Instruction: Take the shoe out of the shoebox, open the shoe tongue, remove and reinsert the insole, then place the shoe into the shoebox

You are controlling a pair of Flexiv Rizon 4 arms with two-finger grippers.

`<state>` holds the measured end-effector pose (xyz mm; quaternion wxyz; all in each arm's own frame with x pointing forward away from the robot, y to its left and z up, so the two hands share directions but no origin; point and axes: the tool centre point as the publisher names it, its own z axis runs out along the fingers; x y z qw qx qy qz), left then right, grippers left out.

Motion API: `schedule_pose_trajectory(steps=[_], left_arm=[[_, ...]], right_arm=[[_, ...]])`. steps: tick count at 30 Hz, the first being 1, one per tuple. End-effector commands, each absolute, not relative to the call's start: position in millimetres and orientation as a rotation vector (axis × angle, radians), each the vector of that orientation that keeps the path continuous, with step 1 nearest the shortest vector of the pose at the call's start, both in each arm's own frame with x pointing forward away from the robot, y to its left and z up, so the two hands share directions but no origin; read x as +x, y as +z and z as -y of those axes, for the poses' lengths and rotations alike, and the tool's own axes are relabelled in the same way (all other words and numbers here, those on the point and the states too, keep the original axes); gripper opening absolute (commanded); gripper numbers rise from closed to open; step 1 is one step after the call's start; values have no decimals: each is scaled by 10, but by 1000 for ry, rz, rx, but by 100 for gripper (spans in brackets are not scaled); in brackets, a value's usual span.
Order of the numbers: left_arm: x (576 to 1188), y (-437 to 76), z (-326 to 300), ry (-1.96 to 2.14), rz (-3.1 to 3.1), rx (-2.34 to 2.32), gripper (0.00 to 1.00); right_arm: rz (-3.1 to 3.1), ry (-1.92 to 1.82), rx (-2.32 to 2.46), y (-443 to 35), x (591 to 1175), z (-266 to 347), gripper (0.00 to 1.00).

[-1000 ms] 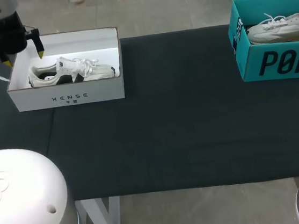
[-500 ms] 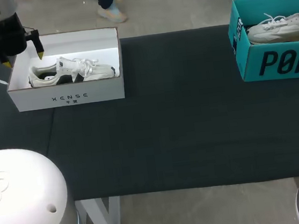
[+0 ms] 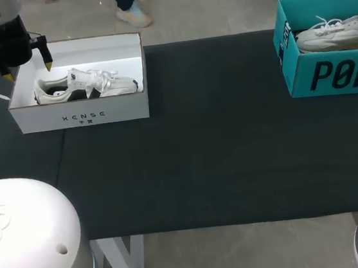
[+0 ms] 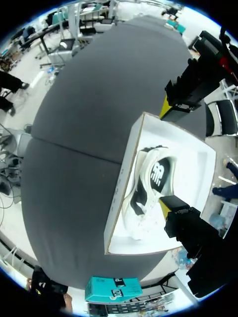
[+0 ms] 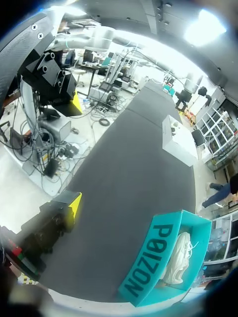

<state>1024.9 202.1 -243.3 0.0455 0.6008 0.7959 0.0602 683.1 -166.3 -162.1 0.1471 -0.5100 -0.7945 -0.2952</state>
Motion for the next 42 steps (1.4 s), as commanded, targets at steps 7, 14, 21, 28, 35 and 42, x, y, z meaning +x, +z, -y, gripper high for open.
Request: schedule_pose_trajectory(steps=[7,14,21,28,35,42], left_arm=[[10239,-2432,-2025,188,-2429,1834,100],[10239,-2432,-2025,188,-2429,1834,100],[10239,-2432,-2025,188,-2429,1834,100],[10239,-2432,-2025,188,-2429,1834,100],[10239,-2432,-2025,188,-2429,1834,100],[10239,-2432,-2025,188,-2429,1834,100]], right_arm=[[2353,-453,-1727,-1481,7743,2161,100],[2332,-215,-2007,-1603,8419,2299,100],[2325,-126,-2126,-1783,9020,2441,100],[2300,-90,-2147,-1894,9454,2651,100],[2278,-146,-2163,-1913,9734,2881,100],[2278,-146,-2163,-1913,9734,2881,100]])
